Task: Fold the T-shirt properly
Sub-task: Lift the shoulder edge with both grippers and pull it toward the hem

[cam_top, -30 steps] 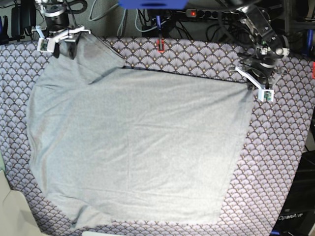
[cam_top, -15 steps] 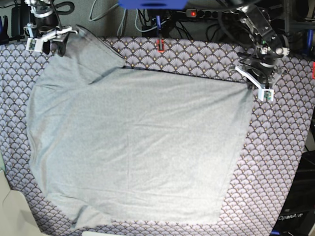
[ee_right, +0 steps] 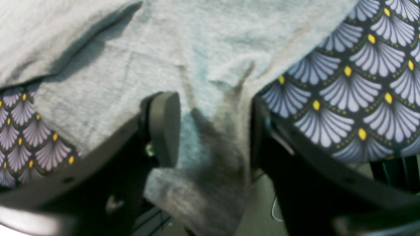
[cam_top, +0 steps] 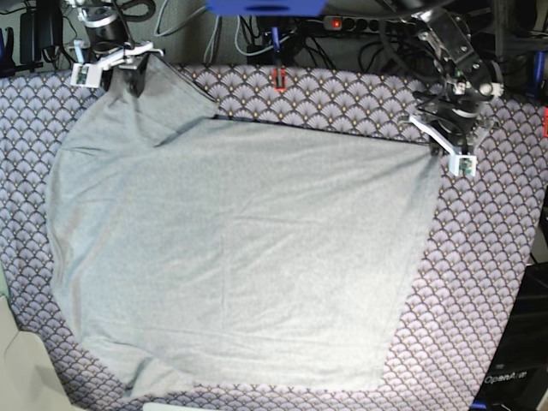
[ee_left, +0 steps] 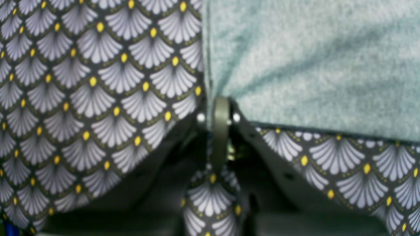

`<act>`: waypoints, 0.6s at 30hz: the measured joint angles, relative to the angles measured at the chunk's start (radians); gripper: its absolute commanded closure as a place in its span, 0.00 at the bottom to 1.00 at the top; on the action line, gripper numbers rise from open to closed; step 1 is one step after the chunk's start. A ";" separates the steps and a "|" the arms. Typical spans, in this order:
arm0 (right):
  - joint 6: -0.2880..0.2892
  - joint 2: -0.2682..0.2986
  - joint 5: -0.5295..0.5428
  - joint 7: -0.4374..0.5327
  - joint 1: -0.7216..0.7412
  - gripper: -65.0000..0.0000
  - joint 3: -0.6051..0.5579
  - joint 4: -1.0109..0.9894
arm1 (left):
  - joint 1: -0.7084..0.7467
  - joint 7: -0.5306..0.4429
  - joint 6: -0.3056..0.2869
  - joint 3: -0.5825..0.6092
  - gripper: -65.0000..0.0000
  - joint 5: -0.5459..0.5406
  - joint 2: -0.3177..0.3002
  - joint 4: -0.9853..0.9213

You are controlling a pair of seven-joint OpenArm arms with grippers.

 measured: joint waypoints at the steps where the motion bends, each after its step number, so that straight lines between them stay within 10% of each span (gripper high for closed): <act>1: 0.000 0.000 0.000 -0.004 0.000 0.73 0.000 0.000 | 0.000 0.000 0.000 0.000 1.00 0.000 0.000 0.000; 6: 0.000 0.003 0.000 -0.029 0.025 1.00 0.003 -0.001 | 0.000 0.000 0.000 -0.001 1.00 0.000 0.000 0.000; 18: 0.001 0.001 -0.001 -0.028 0.020 1.00 0.103 0.109 | -0.003 0.002 0.000 0.001 1.00 -0.007 0.000 0.091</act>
